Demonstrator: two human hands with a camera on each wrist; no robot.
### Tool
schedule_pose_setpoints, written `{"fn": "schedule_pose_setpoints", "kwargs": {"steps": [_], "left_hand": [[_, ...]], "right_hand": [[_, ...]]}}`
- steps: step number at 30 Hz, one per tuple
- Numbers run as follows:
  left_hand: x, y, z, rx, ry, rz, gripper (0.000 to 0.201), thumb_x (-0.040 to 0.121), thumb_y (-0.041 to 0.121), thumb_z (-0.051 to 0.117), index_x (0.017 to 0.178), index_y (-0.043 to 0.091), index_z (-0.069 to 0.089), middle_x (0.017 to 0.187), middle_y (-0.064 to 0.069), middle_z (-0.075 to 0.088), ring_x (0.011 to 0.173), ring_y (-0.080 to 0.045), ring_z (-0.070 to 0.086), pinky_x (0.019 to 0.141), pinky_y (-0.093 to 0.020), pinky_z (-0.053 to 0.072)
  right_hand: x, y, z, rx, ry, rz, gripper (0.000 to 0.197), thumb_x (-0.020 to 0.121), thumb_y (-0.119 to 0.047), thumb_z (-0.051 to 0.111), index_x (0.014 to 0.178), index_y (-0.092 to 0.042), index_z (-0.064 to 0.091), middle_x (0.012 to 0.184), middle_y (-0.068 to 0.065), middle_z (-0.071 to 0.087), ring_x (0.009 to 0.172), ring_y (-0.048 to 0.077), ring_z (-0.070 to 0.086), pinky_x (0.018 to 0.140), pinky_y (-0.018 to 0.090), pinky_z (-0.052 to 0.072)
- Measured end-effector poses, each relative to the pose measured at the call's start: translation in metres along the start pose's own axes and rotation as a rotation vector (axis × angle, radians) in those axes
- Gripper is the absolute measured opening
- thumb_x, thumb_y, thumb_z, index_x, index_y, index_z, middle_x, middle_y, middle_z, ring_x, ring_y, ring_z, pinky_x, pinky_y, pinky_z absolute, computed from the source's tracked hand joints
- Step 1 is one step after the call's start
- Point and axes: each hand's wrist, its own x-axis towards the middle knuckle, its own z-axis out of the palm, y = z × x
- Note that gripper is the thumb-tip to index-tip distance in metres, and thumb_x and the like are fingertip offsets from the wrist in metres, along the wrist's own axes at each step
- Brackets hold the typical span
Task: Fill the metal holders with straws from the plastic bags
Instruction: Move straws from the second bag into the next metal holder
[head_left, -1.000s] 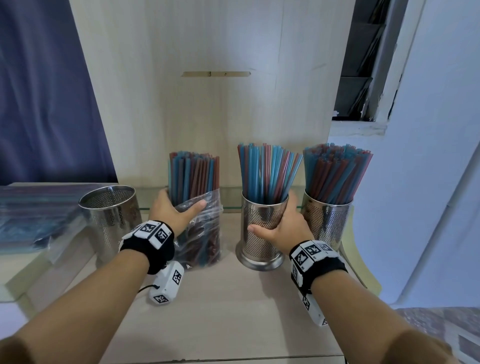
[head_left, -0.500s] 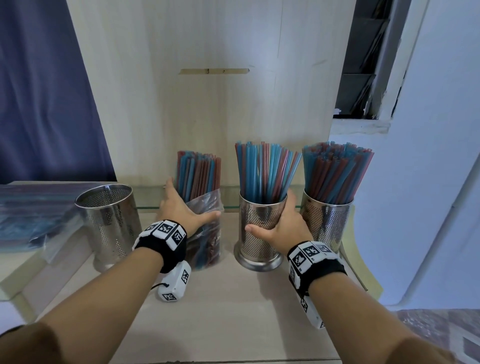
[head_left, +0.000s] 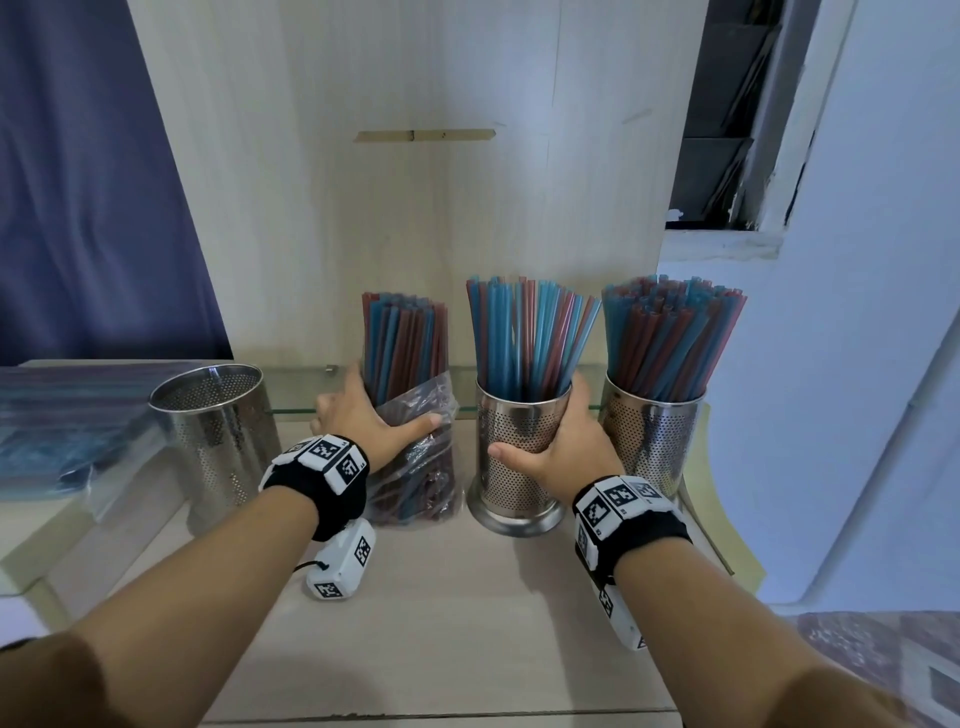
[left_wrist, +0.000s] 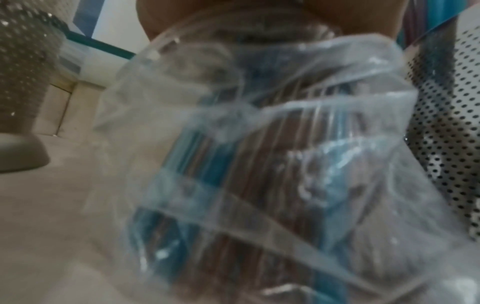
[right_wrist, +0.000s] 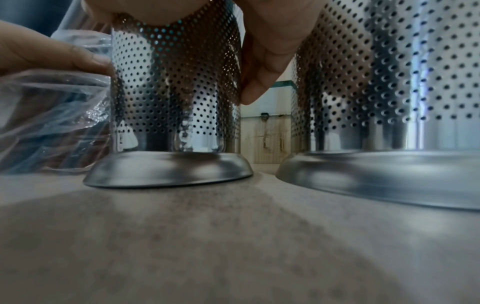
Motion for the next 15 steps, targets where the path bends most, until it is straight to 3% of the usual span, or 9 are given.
{"fn": "schedule_pose_setpoints", "kwargs": {"steps": [5,8,15], "left_hand": [[-0.001,0.003,-0.009,0.062,0.012,0.025,0.112,0.056,0.082,0.066,0.142,0.018,0.033,0.140,-0.009,0.043,0.133,-0.034,0.031,0.109,-0.056,0.032],[-0.001,0.004,-0.016,0.009,0.048,0.056,0.109,0.061,0.085,0.053,0.144,0.017,0.033,0.144,-0.009,0.040,0.136,-0.031,0.029,0.110,-0.057,0.030],[0.011,0.006,-0.031,0.024,0.106,0.096,0.094,0.070,0.079,0.058,0.140,0.018,0.044,0.140,-0.006,0.047,0.134,-0.030,0.033,0.109,-0.055,0.033]], "right_hand": [[0.000,0.001,0.000,-0.005,0.002,-0.002,0.120,0.057,-0.060,0.087,0.148,-0.023,0.017,0.140,0.001,0.055,0.123,0.022,0.058,0.103,0.038,0.049],[0.001,0.001,0.000,-0.007,0.004,-0.007,0.120,0.058,-0.060,0.087,0.148,-0.023,0.017,0.139,0.001,0.056,0.122,0.022,0.058,0.103,0.038,0.049],[0.000,0.002,0.000,-0.008,0.006,-0.016,0.119,0.059,-0.059,0.087,0.148,-0.023,0.017,0.137,0.001,0.057,0.120,0.022,0.059,0.102,0.037,0.049]]}}
